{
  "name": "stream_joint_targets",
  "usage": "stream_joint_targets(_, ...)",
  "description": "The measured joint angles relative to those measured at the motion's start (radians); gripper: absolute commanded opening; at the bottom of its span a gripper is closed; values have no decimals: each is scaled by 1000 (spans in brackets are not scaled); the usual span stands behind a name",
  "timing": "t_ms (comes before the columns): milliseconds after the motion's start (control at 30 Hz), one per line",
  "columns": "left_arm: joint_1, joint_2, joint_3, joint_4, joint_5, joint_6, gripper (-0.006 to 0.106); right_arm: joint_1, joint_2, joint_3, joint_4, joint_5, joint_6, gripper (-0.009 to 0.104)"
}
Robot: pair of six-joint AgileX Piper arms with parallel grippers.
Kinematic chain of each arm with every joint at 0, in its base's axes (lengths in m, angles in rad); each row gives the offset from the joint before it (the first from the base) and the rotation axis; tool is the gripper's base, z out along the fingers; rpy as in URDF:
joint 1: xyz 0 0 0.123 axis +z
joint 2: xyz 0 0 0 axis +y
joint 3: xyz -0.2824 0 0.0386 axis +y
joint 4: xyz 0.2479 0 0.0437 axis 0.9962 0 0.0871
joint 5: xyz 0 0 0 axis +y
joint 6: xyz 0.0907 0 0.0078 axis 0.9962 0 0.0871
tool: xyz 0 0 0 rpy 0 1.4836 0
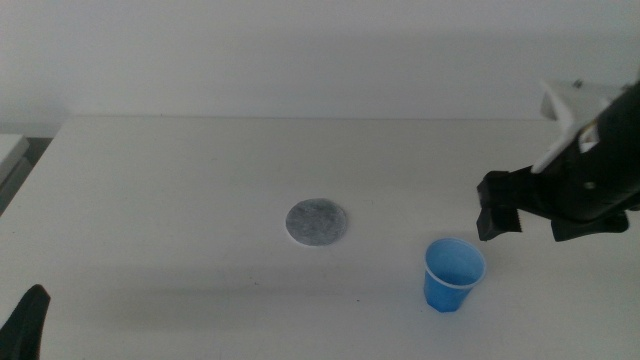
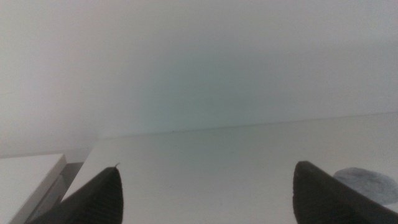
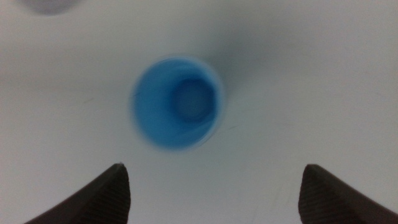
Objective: Place an empty cup on a cup mat.
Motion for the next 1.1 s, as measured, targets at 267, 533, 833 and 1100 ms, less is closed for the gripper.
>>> stream_joint_targets(267, 0, 0, 0, 0, 0, 0, 94, -11, 193, 0, -49, -128, 59, 82)
stream_joint_targets(533, 0, 0, 0, 0, 0, 0, 94, -12, 320, 0, -23, -174, 66, 55)
stream_joint_targets(833, 0, 0, 0, 0, 0, 0, 94, -12, 348, -3, 6, -170, 53, -2)
stream_joint_targets(1100, 0, 0, 0, 0, 0, 0, 94, 99, 364, -239, -18, -73, 57, -3)
